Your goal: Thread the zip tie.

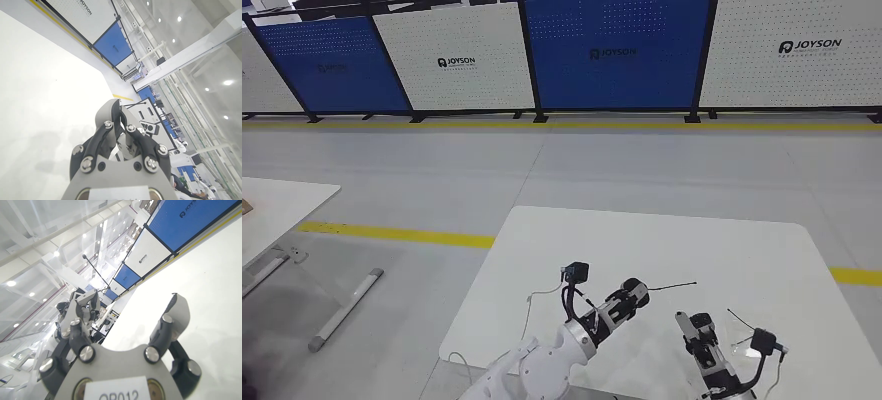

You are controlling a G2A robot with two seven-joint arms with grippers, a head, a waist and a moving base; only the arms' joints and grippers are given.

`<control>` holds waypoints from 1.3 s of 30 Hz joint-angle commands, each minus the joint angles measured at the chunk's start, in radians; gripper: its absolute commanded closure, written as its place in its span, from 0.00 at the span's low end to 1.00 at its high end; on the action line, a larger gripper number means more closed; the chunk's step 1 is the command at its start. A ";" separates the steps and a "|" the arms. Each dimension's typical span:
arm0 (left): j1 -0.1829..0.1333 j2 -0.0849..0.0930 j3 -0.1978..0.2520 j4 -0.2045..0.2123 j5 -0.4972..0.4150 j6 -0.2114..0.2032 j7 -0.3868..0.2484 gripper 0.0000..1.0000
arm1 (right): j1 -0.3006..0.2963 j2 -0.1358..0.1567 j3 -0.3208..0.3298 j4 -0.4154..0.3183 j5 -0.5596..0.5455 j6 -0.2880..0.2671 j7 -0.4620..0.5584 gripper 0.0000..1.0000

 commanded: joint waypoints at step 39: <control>-0.021 -0.012 0.011 0.030 -0.154 -0.031 -0.032 1.00 | 0.050 -0.029 -0.046 0.054 -0.395 0.278 -0.003 0.00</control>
